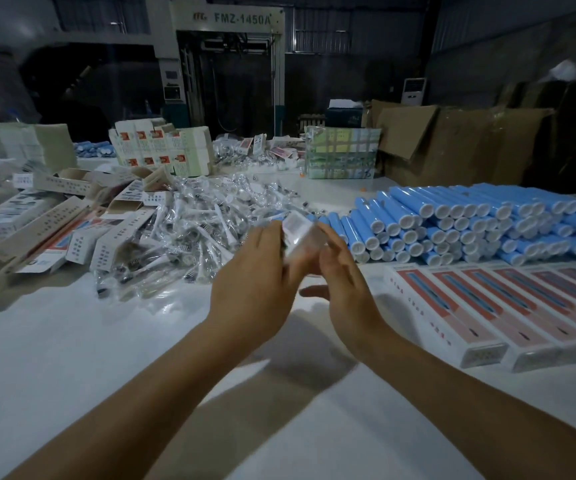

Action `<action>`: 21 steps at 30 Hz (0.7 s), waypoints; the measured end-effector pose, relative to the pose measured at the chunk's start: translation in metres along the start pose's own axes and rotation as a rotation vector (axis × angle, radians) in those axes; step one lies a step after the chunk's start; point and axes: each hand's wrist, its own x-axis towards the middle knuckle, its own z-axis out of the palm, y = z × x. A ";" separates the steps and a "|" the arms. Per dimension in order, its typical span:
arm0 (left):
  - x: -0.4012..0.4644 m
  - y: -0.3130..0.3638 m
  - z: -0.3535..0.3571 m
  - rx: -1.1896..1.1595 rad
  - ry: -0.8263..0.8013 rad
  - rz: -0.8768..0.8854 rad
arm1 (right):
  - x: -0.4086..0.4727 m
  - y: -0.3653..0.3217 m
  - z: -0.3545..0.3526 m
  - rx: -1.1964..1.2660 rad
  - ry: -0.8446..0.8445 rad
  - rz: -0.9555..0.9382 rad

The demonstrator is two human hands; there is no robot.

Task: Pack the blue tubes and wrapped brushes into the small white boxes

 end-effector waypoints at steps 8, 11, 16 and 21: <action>0.000 0.011 0.004 -1.483 -0.119 -0.967 | -0.004 0.001 0.006 -0.225 -0.133 0.021; -0.004 0.007 0.006 -1.525 -0.108 -1.019 | -0.007 0.004 0.009 -0.360 -0.100 0.008; -0.006 0.001 0.009 -1.442 -0.071 -1.007 | -0.001 -0.002 0.005 -0.465 -0.100 0.055; -0.003 -0.025 0.009 -1.106 0.160 -0.887 | 0.011 -0.022 -0.020 -0.881 -0.112 0.080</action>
